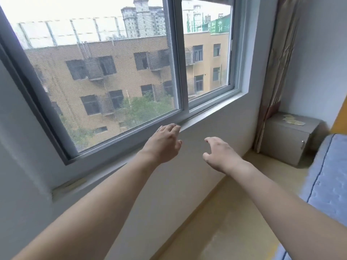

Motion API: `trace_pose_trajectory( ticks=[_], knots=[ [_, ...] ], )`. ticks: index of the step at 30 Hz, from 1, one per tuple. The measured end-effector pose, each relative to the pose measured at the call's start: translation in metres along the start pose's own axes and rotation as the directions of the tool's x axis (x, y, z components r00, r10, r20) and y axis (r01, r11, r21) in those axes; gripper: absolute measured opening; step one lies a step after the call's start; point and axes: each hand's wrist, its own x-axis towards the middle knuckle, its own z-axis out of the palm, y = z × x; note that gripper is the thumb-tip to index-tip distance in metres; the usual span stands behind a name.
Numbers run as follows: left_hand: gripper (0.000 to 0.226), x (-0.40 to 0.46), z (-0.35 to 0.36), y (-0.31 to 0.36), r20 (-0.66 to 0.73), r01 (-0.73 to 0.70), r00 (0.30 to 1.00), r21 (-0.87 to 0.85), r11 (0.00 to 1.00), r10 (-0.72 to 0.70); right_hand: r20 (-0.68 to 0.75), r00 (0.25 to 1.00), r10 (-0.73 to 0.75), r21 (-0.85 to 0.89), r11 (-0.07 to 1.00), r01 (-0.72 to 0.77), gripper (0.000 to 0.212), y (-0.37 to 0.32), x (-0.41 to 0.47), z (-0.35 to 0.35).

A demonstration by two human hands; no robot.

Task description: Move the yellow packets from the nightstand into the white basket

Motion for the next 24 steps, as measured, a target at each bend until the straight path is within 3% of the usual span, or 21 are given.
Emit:
trace_pose_trajectory(
  ticks=[7, 16, 24],
  knots=[
    [0.054, 0.148, 0.082, -0.013, 0.074, -0.134, 0.988, -0.060, 0.989, 0.138, -0.022, 0.984, 0.179, -0.014, 0.984, -0.179, 0.058, 0.076, 0.117, 0.007],
    [0.055, 0.363, 0.152, -0.027, 0.045, -0.300, 0.948, -0.187, 0.935, 0.314, -0.123, 0.927, 0.355, -0.031, 0.932, -0.361, 0.058, 0.153, 0.280, -0.020],
    [0.056, 0.514, 0.245, 0.044, 0.140, -0.375, 0.893, -0.295, 0.879, 0.428, -0.199, 0.847, 0.493, -0.018, 0.862, -0.507, 0.056, 0.271, 0.368, -0.058]
  ],
)
